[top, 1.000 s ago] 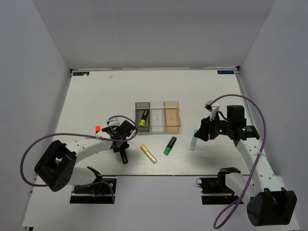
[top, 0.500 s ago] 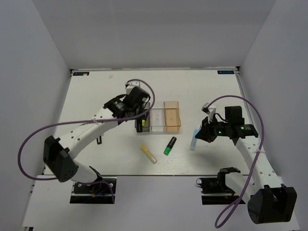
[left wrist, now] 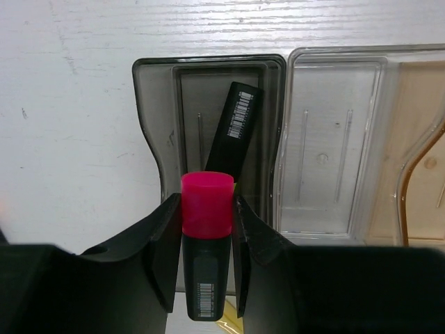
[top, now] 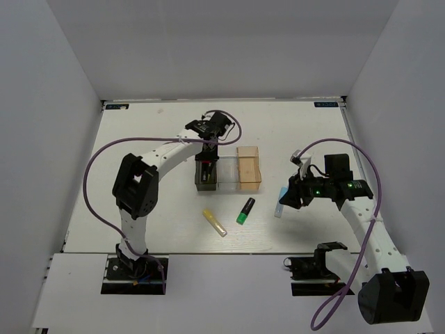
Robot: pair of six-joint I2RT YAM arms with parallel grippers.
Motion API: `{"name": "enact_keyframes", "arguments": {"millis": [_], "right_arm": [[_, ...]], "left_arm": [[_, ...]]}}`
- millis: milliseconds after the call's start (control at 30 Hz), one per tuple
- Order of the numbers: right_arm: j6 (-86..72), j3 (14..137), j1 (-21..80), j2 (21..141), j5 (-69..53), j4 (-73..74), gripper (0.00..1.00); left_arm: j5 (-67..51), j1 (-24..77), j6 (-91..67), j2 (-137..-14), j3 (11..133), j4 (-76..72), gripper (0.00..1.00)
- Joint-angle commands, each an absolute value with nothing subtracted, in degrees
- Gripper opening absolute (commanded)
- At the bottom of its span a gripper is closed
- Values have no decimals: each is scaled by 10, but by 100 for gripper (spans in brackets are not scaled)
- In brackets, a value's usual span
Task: Sort the stationery into containers
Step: Place the pen in the storage box.
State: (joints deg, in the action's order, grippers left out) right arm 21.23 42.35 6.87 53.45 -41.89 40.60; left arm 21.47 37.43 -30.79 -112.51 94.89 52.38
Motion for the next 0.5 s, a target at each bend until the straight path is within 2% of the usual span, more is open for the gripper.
{"name": "enact_keyframes", "arguments": {"millis": [0, 67, 133, 167, 233, 367, 467], "right_arm": [[230, 446, 70, 530, -438, 414, 52], [238, 446, 72, 530, -443, 418, 60], [247, 446, 73, 532, -451, 426, 69], [261, 446, 71, 532, -457, 431, 69], [288, 448, 73, 533, -478, 442, 70], [372, 457, 80, 551, -514, 482, 70], [499, 455, 84, 555, -568, 518, 69]], "left_arm": [[217, 367, -294, -1107, 980, 521, 12], [216, 367, -294, -1110, 982, 519, 25], [214, 366, -292, -1111, 980, 517, 34], [214, 366, -289, -1110, 978, 518, 46], [214, 367, -286, -1109, 980, 516, 55], [209, 366, -281, -1105, 989, 514, 65], [206, 365, -284, -1098, 996, 530, 65]]}}
